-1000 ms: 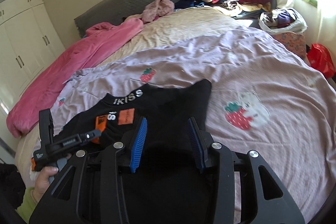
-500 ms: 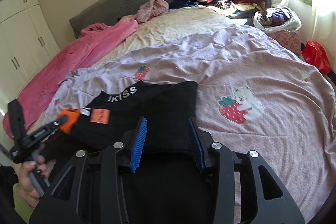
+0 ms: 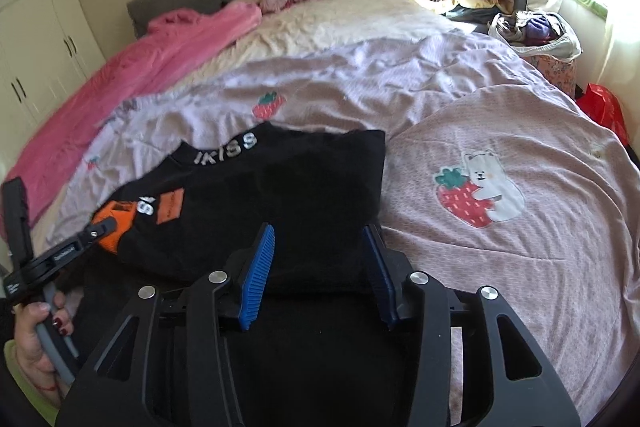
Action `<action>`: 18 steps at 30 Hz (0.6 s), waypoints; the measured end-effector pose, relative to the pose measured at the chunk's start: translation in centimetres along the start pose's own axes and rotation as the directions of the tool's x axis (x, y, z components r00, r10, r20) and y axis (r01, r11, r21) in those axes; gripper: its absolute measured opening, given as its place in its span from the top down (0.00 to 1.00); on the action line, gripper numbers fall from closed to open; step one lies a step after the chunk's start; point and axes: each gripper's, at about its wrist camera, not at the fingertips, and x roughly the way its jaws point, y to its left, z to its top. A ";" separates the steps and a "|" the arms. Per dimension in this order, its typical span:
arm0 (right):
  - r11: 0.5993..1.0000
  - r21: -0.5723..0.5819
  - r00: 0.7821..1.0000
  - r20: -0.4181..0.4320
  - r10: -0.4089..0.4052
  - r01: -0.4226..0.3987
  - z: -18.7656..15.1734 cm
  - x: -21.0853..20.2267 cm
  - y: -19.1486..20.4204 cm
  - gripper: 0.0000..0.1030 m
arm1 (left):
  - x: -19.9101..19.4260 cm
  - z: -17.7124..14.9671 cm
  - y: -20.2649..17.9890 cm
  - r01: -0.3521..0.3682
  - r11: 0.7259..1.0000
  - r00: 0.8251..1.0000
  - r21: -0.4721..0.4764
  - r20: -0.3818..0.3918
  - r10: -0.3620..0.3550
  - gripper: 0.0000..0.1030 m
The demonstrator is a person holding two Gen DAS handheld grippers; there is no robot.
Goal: Fold small clothes
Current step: 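Grasp the laid orange cuff with the left gripper and flatten it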
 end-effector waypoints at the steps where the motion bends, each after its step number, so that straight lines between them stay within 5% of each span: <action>1: 1.000 -0.005 1.000 -0.003 0.003 -0.003 0.1 0.3 0.3 0.57 | 0.1 0.0 0.0 0.002 1.000 1.000 0.000 -0.003 -0.002 0.96; 8: 1.000 -0.013 1.000 -0.017 0.012 -0.012 0.2 1.6 1.9 0.52 | 0.3 -0.2 -0.2 -0.006 1.000 1.000 0.010 -0.017 0.006 0.96; 14: 0.996 0.014 0.993 -0.076 -0.092 0.093 0.5 4.6 0.6 0.33 | 0.4 -0.2 -0.1 -0.011 1.000 1.000 0.017 -0.029 0.012 0.93; 18: 0.990 0.024 0.980 -0.149 -0.134 0.139 0.1 7.3 -0.7 0.33 | 0.2 -0.1 0.1 -0.016 1.000 0.999 0.013 -0.033 0.016 0.87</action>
